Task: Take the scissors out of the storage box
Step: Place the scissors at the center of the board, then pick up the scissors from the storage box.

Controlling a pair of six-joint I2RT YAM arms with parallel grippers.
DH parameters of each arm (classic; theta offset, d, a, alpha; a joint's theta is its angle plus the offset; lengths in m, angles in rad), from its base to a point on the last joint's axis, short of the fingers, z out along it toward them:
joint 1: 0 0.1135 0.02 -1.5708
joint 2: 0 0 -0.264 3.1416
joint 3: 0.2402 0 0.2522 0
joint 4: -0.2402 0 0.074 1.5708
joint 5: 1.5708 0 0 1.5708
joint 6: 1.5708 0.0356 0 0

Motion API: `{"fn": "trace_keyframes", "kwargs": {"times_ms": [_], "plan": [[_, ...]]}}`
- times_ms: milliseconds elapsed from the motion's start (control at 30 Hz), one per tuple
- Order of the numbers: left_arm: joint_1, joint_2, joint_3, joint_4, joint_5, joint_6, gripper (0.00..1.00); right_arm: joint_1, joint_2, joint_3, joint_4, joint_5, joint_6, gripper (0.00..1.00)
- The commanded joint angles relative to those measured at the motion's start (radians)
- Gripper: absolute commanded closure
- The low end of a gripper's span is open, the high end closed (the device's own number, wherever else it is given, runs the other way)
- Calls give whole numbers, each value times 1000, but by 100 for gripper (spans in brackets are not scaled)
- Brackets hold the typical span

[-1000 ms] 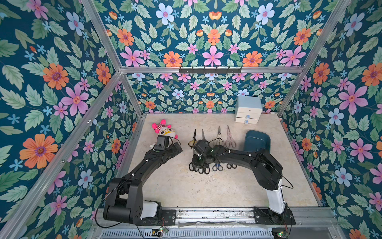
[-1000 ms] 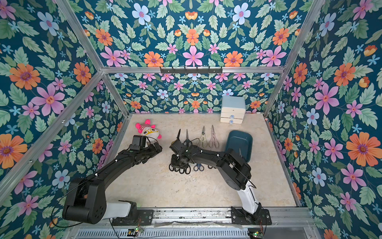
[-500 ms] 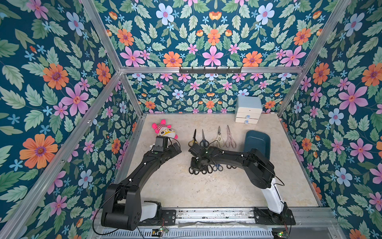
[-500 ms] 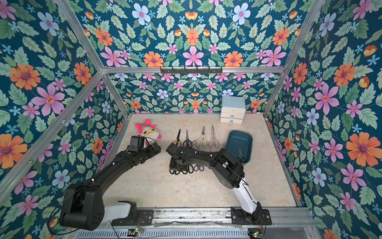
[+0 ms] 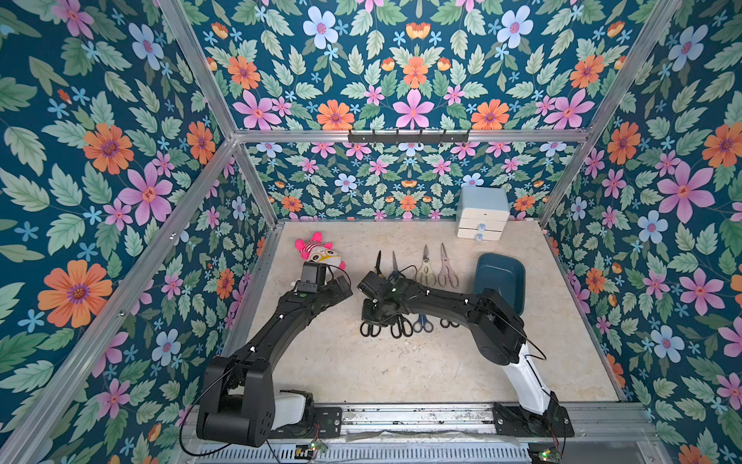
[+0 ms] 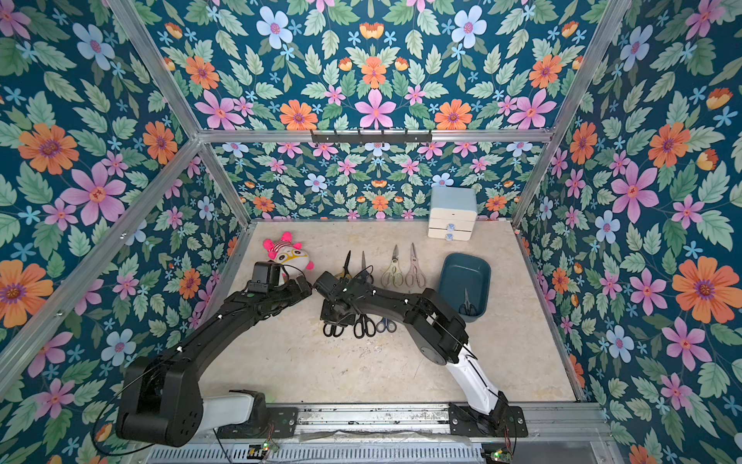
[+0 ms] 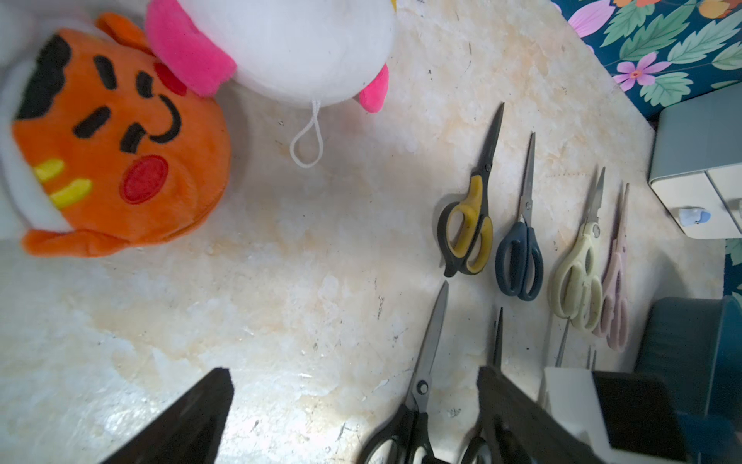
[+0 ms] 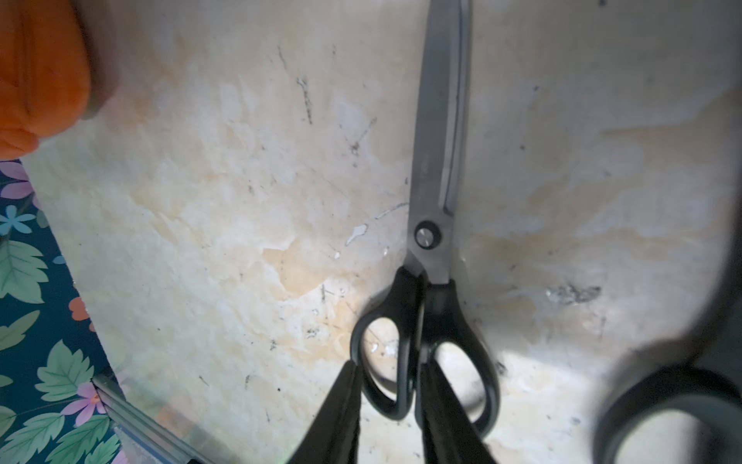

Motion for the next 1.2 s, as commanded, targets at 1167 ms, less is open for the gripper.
{"fn": "trace_keyframes", "kwargs": {"times_ms": [1167], "plan": [[-300,479,414,83,20,-63,1,-915,-517,-626,-243,149,-495,67]]}}
